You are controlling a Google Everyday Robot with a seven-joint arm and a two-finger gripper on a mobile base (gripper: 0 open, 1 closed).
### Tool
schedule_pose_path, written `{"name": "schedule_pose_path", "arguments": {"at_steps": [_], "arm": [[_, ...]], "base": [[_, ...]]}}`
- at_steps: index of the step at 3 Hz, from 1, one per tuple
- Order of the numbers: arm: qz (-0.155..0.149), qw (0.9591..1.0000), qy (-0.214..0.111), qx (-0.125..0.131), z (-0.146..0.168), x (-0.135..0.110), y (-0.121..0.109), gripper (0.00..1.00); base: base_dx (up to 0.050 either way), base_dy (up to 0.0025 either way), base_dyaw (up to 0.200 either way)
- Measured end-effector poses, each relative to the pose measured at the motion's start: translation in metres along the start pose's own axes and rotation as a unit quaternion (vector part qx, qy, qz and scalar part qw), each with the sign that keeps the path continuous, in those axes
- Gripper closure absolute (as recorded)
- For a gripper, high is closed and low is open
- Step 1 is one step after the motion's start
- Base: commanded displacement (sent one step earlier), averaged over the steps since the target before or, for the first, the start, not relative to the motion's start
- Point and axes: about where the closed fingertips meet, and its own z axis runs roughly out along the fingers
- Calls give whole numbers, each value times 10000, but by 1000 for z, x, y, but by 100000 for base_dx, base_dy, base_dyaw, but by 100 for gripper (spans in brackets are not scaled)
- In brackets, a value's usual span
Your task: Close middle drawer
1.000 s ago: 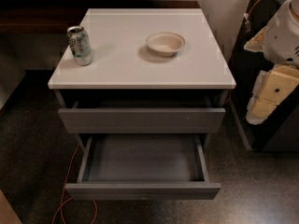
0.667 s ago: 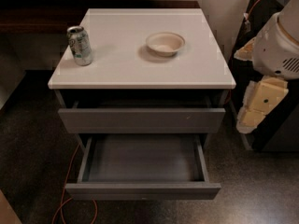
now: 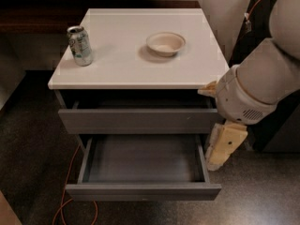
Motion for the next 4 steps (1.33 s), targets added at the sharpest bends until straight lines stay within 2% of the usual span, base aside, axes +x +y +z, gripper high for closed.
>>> {"name": "schedule_pose_path", "arguments": {"at_steps": [1, 3, 4], "arm": [[-225, 9995, -96, -220, 59, -14, 17, 16], [-348, 9980, -156, -507, 173, -29, 41, 62], [-463, 9972, -125, -577, 254, -29, 60, 95]], "base": [[0, 0, 0], [0, 0, 0], [0, 0, 0]]}}
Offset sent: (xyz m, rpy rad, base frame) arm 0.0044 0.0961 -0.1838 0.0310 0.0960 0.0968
